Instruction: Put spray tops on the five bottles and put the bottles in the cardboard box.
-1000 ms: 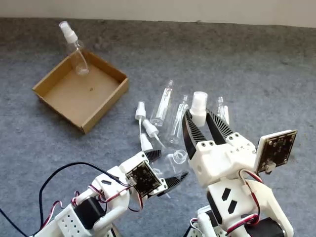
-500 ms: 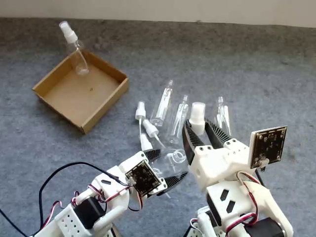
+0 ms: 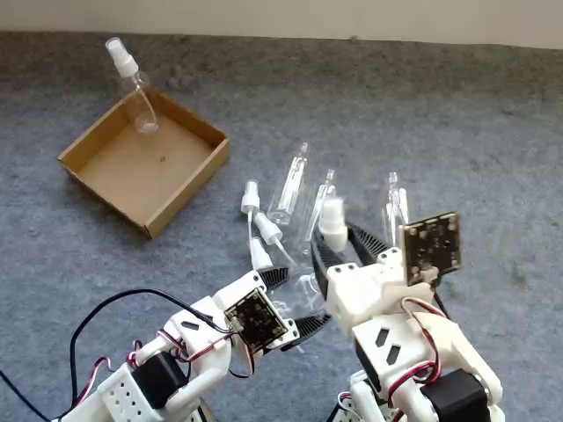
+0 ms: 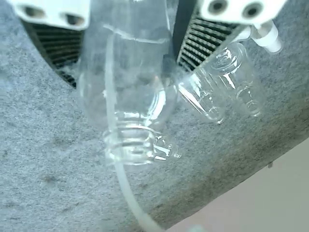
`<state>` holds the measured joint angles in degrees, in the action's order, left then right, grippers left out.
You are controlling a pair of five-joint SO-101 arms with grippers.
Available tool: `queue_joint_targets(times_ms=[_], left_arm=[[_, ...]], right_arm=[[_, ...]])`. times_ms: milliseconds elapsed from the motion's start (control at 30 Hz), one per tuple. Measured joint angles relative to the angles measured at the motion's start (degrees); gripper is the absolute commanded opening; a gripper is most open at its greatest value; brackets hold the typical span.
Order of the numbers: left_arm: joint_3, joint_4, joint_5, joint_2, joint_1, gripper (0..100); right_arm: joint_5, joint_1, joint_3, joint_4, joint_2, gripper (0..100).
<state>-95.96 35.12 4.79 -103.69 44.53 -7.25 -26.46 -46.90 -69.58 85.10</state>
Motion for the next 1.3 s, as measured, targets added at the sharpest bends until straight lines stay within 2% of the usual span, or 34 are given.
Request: queue_joint_targets(times_ms=[133,467,733,933,1100,1300], left_arm=[[0.0,-1.6,0.0,0.0,-2.0,14],[0.0,-4.0,0.0,0.0,-5.3,15],[0.2,-4.0,-12.3,0.1,-10.5,15],[0.2,-4.0,-14.2,0.1,-11.8,15],[0.2,-4.0,-14.3,0.1,-12.3,15],[0.2,-4.0,-14.3,0.1,-12.8,15]], right_arm=[[0.1,-3.0,0.0,-1.8,0.0,1.0],[0.1,-3.7,0.0,-2.1,0.0,0.6],[0.1,-3.5,0.0,-1.6,5.7,1.0],[1.5,-3.5,-4.5,-1.7,15.0,6.9],[3.4,-3.9,-10.6,-2.0,15.2,7.0],[3.8,-3.9,-11.2,1.5,15.2,7.0]])
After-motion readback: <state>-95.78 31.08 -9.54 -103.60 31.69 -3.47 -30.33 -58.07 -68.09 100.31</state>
